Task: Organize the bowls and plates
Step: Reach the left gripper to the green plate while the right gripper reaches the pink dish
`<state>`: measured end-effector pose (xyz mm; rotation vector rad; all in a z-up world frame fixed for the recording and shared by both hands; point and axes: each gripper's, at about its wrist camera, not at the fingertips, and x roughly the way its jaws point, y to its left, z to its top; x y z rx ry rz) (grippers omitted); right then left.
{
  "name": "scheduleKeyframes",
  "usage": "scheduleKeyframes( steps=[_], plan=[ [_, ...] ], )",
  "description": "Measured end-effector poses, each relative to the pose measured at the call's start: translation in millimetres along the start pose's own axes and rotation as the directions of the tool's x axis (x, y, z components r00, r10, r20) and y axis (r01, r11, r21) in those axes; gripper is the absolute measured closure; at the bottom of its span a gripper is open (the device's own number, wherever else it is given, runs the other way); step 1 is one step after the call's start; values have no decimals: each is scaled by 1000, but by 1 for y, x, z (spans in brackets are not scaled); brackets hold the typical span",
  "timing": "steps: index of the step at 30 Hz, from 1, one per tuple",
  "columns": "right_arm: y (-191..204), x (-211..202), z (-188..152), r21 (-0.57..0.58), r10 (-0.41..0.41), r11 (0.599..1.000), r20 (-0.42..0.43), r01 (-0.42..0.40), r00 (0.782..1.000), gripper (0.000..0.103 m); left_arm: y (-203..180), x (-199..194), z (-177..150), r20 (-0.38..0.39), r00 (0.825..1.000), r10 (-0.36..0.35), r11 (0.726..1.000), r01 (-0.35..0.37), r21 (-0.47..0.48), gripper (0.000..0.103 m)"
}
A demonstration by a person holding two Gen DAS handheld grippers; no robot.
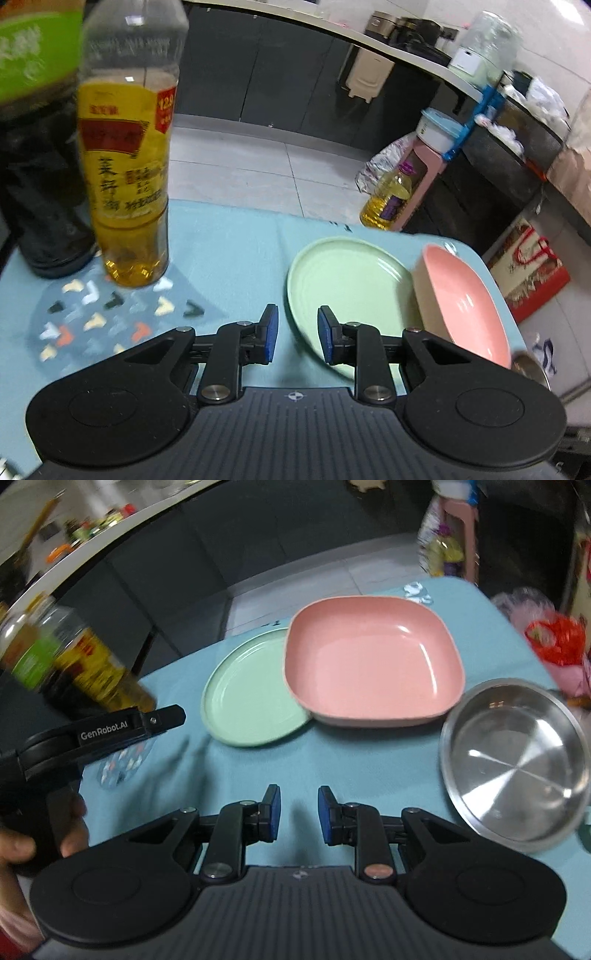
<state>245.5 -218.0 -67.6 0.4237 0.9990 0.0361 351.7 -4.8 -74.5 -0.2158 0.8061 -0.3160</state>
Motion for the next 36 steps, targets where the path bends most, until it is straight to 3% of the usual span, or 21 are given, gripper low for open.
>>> scheduleKeyframes(
  steps=[6, 10, 21, 27, 31, 36],
  plan=[
    [0, 21, 7, 129, -23, 992, 61, 15, 998, 88, 13, 28, 9, -8, 999, -52, 995, 51, -86, 81],
    [-3, 24, 6, 209, -19, 978, 116, -6, 993, 87, 13, 40, 7, -23, 999, -48, 995, 46, -94, 81],
    [-11, 25, 6, 342, 18, 937, 173, -77, 985, 86, 2, 37, -2, -13, 1000, -28, 998, 29, 61, 91],
    [-5, 29, 13, 353, -11, 934, 169, -50, 985, 85, 5, 34, -4, -13, 1000, -29, 998, 29, 58, 91],
    [0, 31, 16, 285, -23, 958, 138, -18, 990, 90, 8, 29, -7, -15, 1000, -21, 998, 22, 65, 91],
    [-3, 26, 9, 262, 43, 963, 67, -59, 997, 95, 24, 8, -19, -46, 998, -39, 999, 40, 35, 91]
  ],
)
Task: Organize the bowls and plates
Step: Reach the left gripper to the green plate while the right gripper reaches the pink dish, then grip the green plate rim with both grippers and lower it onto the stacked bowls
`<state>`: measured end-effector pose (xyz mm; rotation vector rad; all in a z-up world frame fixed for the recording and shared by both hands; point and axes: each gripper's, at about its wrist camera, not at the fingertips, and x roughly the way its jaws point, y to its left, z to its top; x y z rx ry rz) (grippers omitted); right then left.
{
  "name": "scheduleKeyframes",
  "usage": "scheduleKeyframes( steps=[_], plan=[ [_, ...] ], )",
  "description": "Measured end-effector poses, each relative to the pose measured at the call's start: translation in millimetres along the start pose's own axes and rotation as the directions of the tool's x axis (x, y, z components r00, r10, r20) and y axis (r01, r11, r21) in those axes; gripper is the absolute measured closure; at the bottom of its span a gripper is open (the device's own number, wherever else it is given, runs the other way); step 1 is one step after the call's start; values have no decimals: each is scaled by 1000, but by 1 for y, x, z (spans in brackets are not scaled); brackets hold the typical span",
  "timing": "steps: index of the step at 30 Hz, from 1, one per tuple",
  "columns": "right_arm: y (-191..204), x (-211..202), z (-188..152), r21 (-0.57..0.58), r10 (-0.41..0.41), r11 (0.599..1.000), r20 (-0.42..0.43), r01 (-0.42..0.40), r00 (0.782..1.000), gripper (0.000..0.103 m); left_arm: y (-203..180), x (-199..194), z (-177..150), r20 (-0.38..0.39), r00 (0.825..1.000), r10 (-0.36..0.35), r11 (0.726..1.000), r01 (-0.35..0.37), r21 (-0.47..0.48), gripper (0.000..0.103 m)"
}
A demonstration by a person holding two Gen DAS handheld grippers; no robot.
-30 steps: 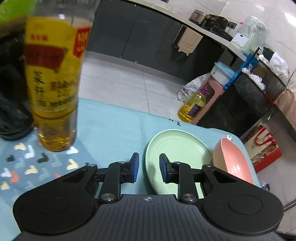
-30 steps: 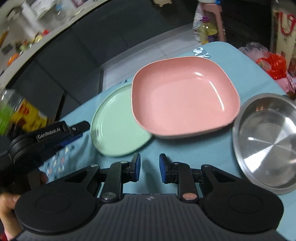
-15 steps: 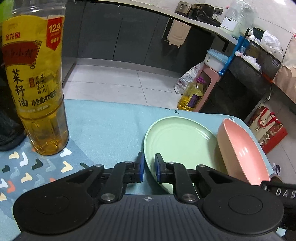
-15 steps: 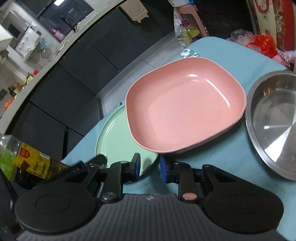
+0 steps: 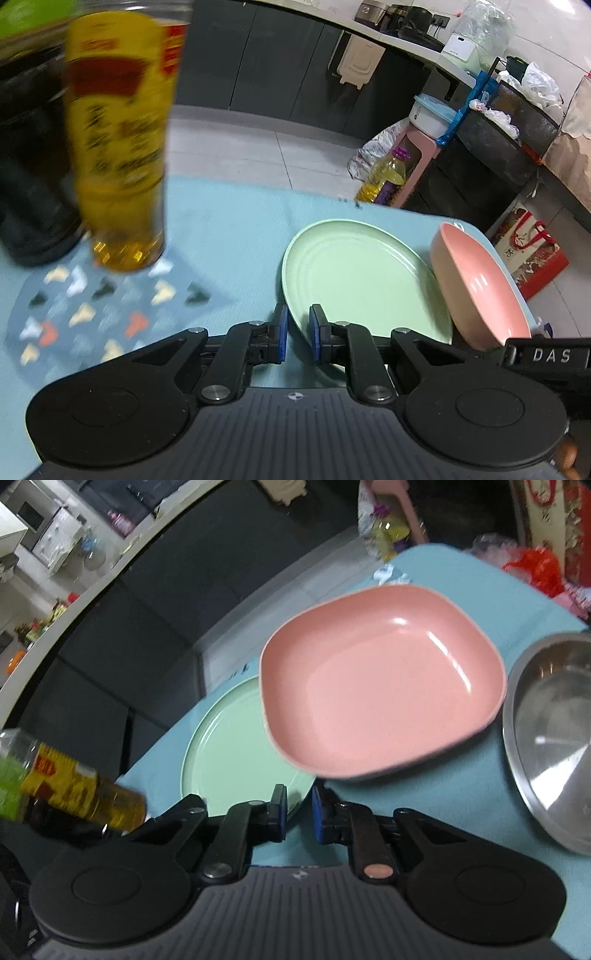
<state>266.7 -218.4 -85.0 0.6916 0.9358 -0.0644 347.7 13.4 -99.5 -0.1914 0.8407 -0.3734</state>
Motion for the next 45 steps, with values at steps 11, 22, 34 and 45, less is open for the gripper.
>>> scheduleKeyframes(
  steps=[11, 22, 34, 45],
  plan=[
    [30, -42, -51, -215, 73, 972, -96, -93, 993, 95, 30, -94, -53, 41, 999, 32, 997, -29, -67, 90],
    [78, -71, -98, -377, 128, 909, -156, -179, 979, 95, 58, -184, -100, 156, 981, 113, 983, -88, -159, 89],
    [105, -56, -138, -466, 73, 868, -222, -172, 972, 95, 90, -201, -138, 146, 978, 146, 968, -111, -227, 88],
    [106, -48, -142, -471, 48, 868, -239, -159, 970, 94, 101, -192, -144, 88, 987, 137, 960, -110, -259, 86]
  ],
)
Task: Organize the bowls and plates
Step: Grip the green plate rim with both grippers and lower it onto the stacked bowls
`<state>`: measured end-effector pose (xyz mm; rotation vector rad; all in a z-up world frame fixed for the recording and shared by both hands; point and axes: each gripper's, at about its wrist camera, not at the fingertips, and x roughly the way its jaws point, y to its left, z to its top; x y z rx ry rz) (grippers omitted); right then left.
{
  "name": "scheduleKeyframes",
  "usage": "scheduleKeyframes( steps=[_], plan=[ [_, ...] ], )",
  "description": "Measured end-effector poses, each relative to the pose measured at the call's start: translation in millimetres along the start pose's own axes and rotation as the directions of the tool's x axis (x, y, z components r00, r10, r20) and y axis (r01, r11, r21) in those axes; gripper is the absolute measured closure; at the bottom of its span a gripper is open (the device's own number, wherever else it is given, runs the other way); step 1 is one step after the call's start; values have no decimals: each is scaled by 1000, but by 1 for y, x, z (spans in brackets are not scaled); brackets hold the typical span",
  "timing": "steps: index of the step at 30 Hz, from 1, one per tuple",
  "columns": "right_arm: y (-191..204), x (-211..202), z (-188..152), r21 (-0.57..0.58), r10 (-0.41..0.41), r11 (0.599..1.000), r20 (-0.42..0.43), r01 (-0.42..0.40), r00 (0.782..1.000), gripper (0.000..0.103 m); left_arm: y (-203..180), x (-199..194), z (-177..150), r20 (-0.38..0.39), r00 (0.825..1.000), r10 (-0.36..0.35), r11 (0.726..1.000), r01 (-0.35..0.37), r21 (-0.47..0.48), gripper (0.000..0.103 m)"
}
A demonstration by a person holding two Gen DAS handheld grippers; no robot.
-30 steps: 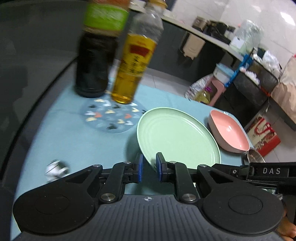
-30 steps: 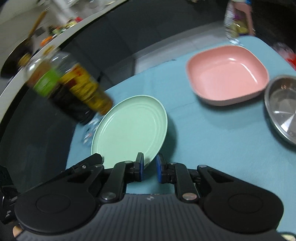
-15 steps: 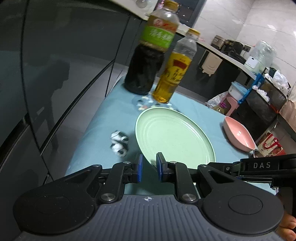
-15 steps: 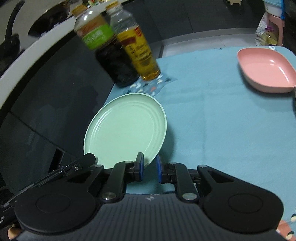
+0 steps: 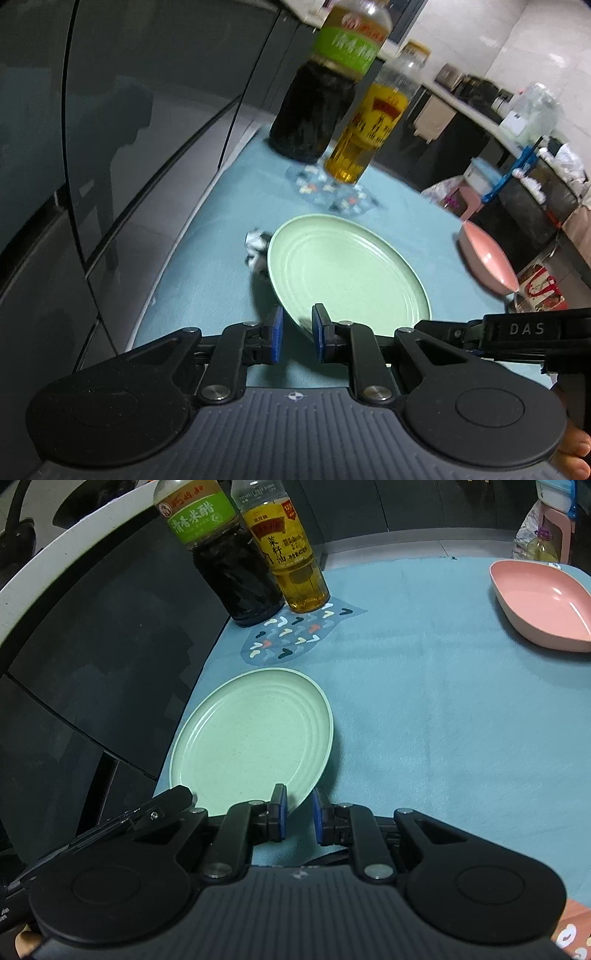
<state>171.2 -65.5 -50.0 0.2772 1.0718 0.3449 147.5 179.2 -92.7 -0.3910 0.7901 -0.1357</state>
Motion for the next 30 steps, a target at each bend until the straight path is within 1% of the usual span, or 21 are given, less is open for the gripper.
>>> scheduleKeyframes(
  steps=[2, 3, 6, 12, 16, 19, 23, 25, 27, 30],
  plan=[
    [-1, 2, 0, 2, -10, 1000, -4, 10, 1000, 94, 0, 2, -1, -27, 999, 26, 1000, -26, 3, 84],
    [-1, 1, -1, 1, -19, 1000, 4, 19, 1000, 94, -1, 1, -2, -24, 999, 31, 999, -31, 12, 81],
    [-4, -2, -1, -4, -38, 999, 27, 38, 999, 94, -3, -5, -4, 3, 999, 54, 998, -54, 32, 81],
    [-17, -15, 2, 13, -35, 999, 51, 34, 998, 94, -8, -26, 0, 77, 994, 76, 996, -79, 36, 80],
    [-24, -28, 3, -9, -40, 999, 88, 41, 995, 94, -25, -38, 6, 118, 991, 55, 996, -62, 61, 79],
    [-32, -42, 4, -36, -42, 998, 131, 47, 991, 94, -46, -41, 9, 136, 990, 30, 994, -45, 103, 75],
    [-49, -67, 8, -51, -78, 994, 214, 91, 974, 94, -80, -33, 15, 127, 992, 0, 987, -21, 160, 71],
    [-62, -80, 11, -42, -99, 993, 248, 113, 964, 92, -98, -26, 18, 112, 994, -11, 982, -10, 187, 71],
    [-76, -90, 14, -28, -118, 991, 273, 131, 955, 86, -115, -20, 20, 103, 995, -17, 976, -6, 220, 71],
    [-96, -103, 18, -13, -158, 985, 311, 170, 937, 82, -141, -8, 24, 95, 995, -19, 966, -7, 257, 70]
  ],
)
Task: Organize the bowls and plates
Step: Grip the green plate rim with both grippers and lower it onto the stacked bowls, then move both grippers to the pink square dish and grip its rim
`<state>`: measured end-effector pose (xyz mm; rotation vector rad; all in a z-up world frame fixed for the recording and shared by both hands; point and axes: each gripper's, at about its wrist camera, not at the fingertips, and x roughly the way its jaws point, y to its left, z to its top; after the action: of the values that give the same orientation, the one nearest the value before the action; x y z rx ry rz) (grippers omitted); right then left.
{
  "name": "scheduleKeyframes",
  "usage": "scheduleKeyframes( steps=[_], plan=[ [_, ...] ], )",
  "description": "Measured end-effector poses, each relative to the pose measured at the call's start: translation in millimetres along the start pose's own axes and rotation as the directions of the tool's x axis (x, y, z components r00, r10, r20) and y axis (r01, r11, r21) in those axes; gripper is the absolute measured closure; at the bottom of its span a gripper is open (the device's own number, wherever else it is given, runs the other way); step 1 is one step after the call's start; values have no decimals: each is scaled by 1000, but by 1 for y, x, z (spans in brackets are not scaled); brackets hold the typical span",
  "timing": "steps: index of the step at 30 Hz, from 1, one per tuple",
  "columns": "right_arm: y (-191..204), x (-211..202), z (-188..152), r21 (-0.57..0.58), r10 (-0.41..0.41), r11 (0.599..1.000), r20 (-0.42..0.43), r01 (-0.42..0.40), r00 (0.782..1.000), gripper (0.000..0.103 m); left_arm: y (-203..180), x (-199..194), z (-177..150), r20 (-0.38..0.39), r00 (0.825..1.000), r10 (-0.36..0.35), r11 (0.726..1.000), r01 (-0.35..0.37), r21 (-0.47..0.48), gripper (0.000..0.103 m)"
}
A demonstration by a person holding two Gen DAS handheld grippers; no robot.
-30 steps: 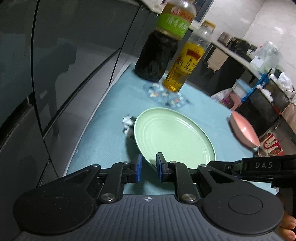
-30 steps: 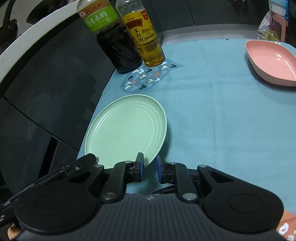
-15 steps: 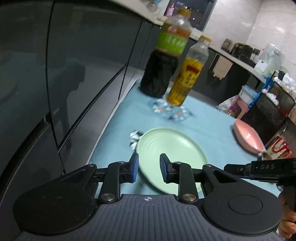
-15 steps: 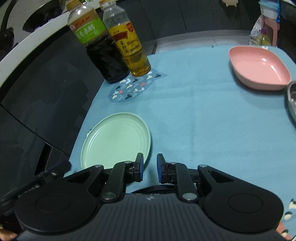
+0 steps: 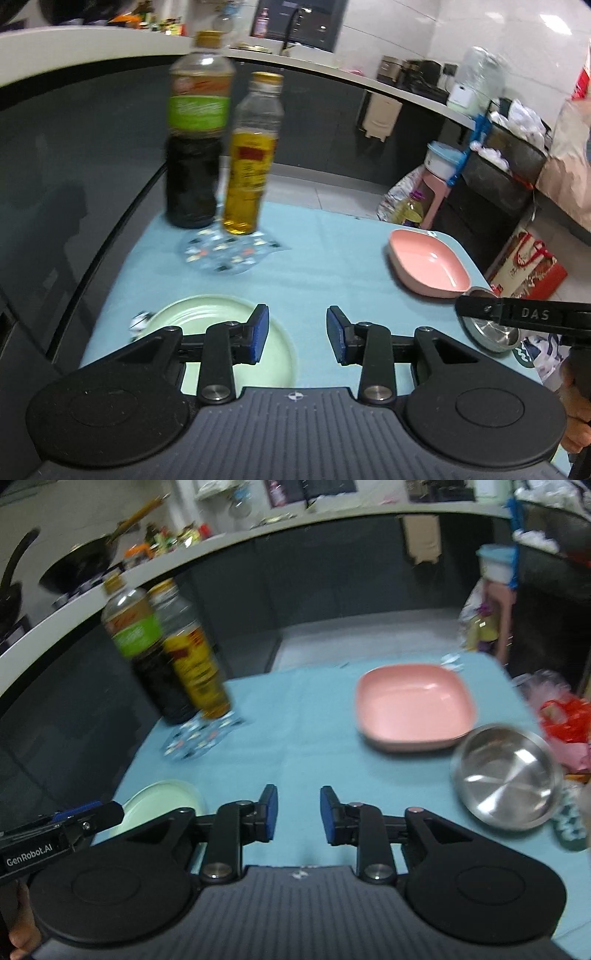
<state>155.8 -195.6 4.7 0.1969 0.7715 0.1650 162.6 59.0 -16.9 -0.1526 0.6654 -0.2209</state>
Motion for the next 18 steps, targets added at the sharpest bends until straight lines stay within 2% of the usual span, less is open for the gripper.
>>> scheduleKeyframes(
  steps=[4, 8, 11, 18],
  plan=[
    [-28, -9, 7, -11, -57, 998, 63, 58, 996, 79, -29, 20, 10, -47, 999, -27, 1000, 28, 8, 70],
    [-57, -10, 14, 19, -83, 997, 90, 81, 993, 75, -60, 38, 21, -89, 995, -43, 998, 47, 40, 70],
    [-78, -5, 23, 47, -100, 994, 80, 97, 992, 75, -80, 51, 31, -96, 994, -59, 996, 65, 62, 70],
    [-110, 10, 44, 137, -141, 982, 45, 134, 989, 75, -117, 95, 50, -147, 985, -92, 995, 97, 31, 70]
  ],
)
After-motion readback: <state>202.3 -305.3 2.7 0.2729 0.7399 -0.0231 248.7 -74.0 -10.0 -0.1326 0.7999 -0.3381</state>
